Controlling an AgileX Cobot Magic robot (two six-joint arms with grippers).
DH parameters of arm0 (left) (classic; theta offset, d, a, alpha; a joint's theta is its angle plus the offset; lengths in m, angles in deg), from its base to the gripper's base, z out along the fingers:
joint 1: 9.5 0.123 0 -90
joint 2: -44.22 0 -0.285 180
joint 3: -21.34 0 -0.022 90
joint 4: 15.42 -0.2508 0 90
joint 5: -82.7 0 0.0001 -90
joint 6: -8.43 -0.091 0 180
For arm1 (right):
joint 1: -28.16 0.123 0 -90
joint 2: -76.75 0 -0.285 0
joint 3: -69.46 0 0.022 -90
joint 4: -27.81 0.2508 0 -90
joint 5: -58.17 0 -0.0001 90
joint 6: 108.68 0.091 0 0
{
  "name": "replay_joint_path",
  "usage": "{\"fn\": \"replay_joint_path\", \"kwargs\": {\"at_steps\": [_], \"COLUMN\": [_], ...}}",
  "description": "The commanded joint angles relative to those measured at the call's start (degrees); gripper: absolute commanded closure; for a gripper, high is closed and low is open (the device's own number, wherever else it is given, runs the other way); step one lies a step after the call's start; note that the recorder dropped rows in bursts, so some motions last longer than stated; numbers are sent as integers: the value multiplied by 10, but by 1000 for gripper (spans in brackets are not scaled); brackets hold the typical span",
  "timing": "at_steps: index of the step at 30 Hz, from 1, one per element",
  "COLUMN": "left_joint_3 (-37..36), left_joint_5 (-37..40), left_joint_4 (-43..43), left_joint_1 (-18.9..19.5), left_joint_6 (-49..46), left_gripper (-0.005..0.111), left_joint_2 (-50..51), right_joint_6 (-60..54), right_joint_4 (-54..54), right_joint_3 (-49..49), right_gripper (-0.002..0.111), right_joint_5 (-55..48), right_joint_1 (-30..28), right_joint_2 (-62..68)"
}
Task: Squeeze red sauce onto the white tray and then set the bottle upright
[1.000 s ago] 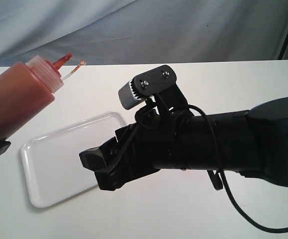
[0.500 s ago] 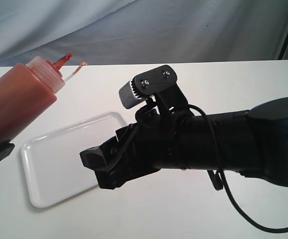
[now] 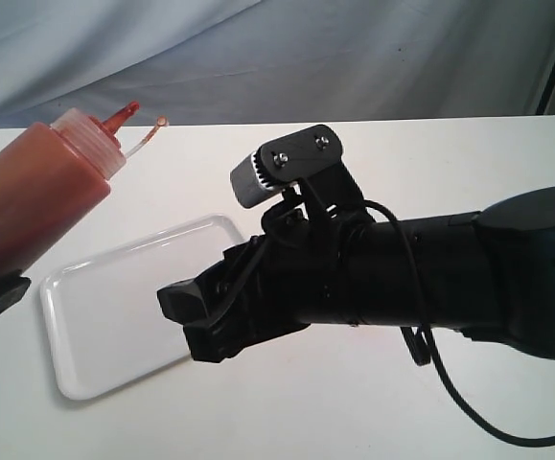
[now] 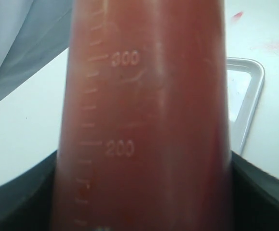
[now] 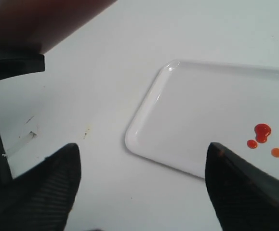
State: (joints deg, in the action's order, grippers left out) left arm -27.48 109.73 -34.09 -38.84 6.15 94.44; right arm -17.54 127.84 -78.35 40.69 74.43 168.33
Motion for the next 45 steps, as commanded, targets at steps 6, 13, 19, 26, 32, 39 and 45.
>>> {"fn": "replay_joint_path", "kwargs": {"at_steps": [6,13,19,26,32,39,45], "left_joint_3": [2,2,2,2,2,-48,-96], "left_joint_5": [-37,-61,-66,-143,-184,-326,-443], "left_joint_4": [18,49,49,49,49,49,49], "left_joint_1": [0,0,0,0,0,0,0], "left_joint_6": [7,7,7,7,7,19,19], "left_gripper": [107,107,107,107,107,107,107], "left_joint_2": [-5,-5,-5,-5,-5,-4,-4], "right_joint_6": [-45,-53,-53,-53,-60,-95,-101], "right_joint_4": [-1,-1,-1,-1,-1,-1,-1], "right_joint_3": [-4,-6,-42,-58,-58,-58,-58], "right_gripper": [43,43,43,42,35,32,32], "right_joint_5": [1,1,3,37,63,68,80], "right_joint_1": [-4,-4,-4,-4,-4,-4,-4], "right_joint_2": [-2,-2,-2,-2,-7,-39,-63]}}
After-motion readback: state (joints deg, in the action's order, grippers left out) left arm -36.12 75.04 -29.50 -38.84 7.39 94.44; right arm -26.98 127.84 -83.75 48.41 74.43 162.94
